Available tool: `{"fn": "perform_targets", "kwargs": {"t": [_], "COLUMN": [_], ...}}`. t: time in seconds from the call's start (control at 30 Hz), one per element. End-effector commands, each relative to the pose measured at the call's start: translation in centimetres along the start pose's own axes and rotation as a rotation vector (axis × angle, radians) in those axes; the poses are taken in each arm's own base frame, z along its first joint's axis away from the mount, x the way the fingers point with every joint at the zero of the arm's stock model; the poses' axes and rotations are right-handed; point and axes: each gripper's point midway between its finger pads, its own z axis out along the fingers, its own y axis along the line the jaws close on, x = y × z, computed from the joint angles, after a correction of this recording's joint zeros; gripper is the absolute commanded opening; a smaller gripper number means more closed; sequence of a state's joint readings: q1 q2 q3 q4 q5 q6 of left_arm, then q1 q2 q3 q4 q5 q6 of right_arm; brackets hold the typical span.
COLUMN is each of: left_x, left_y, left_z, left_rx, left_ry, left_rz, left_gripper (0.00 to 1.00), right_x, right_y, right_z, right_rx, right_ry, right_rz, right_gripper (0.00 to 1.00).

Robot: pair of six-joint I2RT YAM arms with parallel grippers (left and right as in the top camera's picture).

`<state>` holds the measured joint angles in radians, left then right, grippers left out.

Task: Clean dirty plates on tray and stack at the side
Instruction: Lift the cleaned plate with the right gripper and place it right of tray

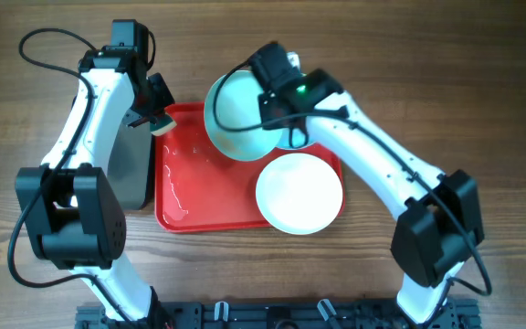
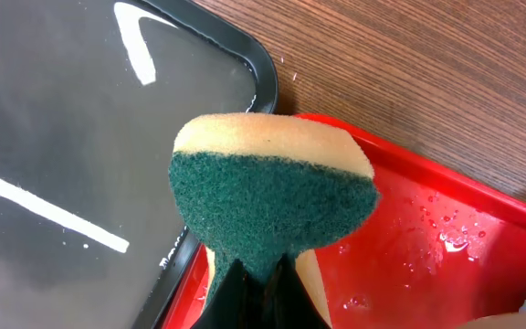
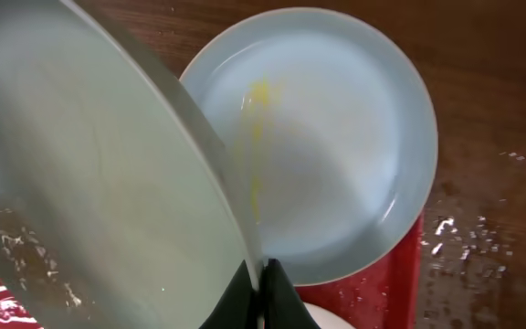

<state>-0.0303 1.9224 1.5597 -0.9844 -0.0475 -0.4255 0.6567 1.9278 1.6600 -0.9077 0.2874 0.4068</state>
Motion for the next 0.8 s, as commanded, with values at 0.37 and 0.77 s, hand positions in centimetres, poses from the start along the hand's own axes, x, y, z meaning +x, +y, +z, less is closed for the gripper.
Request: {"fn": "perform_targets", "kwargs": {"t": [0.37, 0.77], "left_x": [-0.7, -0.8], "left_y": [0.2, 0.2], "left_z": [-0.6, -0.6], "left_rx": [0.006, 0.004], "left_ry": [-0.022, -0.028], "left_rz": [-0.027, -0.027], "left_gripper": [0.04, 0.04], "right_x": [-1.8, -1.5], "right_y": [2.6, 2.9], "right_z": [-10.7, -11.2], "right_rx": [0.540, 0.561], "right_ry": [-0.468, -0.473], "right_rz": [-0.273, -0.316], "right_gripper": [0.04, 0.04]}}
